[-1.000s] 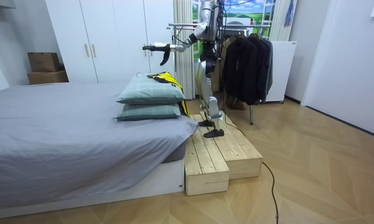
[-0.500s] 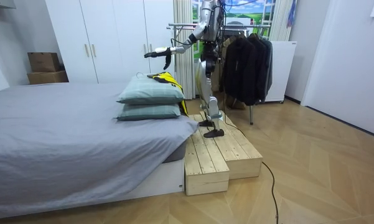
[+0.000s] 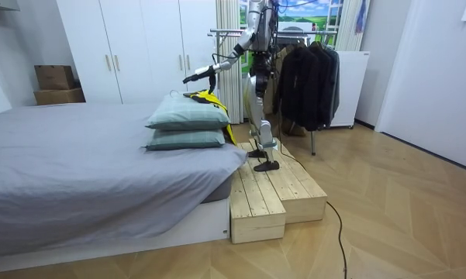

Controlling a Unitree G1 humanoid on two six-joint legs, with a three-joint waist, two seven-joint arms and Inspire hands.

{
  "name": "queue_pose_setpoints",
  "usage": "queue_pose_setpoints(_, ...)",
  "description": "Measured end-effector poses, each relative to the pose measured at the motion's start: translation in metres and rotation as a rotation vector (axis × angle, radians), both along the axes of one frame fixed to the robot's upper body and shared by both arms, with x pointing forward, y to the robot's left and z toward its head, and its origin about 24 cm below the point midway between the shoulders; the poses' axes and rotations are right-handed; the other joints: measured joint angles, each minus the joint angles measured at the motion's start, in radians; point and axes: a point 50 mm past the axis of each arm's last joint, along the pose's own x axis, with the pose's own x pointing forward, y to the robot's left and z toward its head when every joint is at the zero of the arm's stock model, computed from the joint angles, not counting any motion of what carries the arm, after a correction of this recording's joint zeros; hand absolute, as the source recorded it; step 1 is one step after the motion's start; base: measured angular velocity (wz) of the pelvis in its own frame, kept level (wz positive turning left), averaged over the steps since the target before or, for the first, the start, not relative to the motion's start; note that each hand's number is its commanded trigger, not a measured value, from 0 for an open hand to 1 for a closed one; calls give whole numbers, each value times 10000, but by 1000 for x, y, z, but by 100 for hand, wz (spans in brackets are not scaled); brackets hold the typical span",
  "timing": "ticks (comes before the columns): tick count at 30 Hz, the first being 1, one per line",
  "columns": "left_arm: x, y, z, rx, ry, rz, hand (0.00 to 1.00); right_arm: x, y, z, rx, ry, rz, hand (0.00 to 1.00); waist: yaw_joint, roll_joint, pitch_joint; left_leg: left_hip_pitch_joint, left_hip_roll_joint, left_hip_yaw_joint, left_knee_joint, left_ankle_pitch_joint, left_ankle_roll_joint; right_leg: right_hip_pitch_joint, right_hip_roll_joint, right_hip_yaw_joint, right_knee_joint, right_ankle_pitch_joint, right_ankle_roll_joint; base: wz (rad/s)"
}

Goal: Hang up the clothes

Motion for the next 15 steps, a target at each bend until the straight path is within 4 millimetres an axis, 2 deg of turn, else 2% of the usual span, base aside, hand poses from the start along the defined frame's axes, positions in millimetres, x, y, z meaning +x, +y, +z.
queue_pose_setpoints(5, -2, 0, -3, -56, 442, 28, 0, 5, 1, 0, -29, 64, 364, 0, 54, -132, -59, 49, 3, 60, 2, 0, 0, 18, 0, 54, 20, -3, 2, -1)
queue_pose_setpoints(11, -3, -3, -6, -219, 825, 8, 0, 6, 2, -1, -100, 188, 657, 0, 71, -195, -27, 112, 3, 79, -5, 0, 0, 46, 2, 91, 49, -2, 1, -1)
queue_pose_setpoints(15, -12, -4, -13, -459, 1142, 405, 0, 3, 2, -1, -150, 399, 920, 0, 69, -174, -26, 222, 16, 189, -97, 0, 0, 58, 37, 209, 78, -2, 1, -9)
